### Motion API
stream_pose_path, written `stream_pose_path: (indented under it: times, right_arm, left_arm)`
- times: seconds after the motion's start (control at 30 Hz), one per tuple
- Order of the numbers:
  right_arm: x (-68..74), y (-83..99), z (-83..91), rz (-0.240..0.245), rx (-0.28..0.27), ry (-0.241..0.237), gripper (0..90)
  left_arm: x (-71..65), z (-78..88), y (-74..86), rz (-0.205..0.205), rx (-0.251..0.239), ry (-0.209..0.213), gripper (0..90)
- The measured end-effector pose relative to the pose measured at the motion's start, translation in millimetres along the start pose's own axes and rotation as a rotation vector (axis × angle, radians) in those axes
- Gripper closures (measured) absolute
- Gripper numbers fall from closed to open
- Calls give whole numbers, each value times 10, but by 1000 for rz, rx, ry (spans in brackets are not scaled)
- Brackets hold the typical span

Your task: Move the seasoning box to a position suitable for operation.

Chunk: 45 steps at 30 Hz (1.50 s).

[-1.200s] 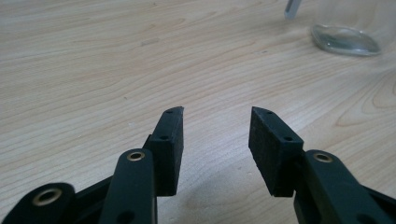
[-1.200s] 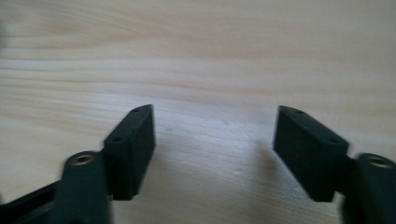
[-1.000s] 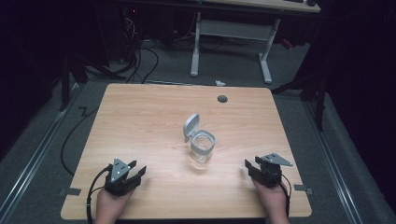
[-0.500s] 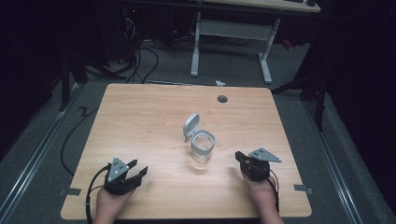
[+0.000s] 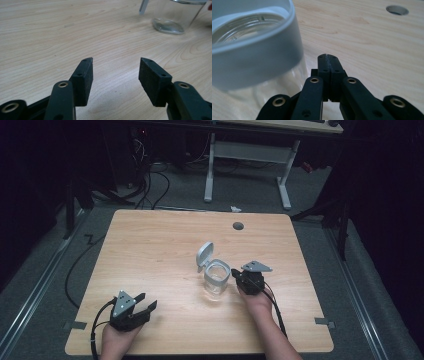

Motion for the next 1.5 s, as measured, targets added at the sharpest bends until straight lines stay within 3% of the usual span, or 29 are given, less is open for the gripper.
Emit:
stream_pose_path:
  times: [0.2, 0.33, 0.47, 0.63, 1.1, 1.5]
  right_arm:
    - [45, -81, -61, 15, -24, -26, 899]
    - [72, -58, 28, 18, -32, -36, 899]
    - [131, -9, 135, 25, -45, -53, 899]
    - [236, 64, 240, 34, -58, -74, 899]
    - [474, 113, 299, 39, -64, -138, 896]
    - [502, 148, 369, 35, -71, -151, 894]
  left_arm:
    - [-6, 6, 4, 12, -4, -1, 476]
    - [-30, 0, 13, -7, -1, -4, 474]
    - [-40, -18, 7, 9, -16, -14, 478]
    - [-68, -58, 31, -2, -12, -19, 483]
    - [-201, -110, 89, 2, -3, 14, 467]
    - [-310, -128, 117, -1, 6, 34, 452]
Point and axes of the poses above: each handheld gripper's, and its own axes: z roughly backward along the jaws, y roughly out of its underside, x roughly to its left, the point moved 5 cm from there along -z, roughly forward along the jaws, and after that the axes turned 8 degrees about y, right-handed, at the moved point
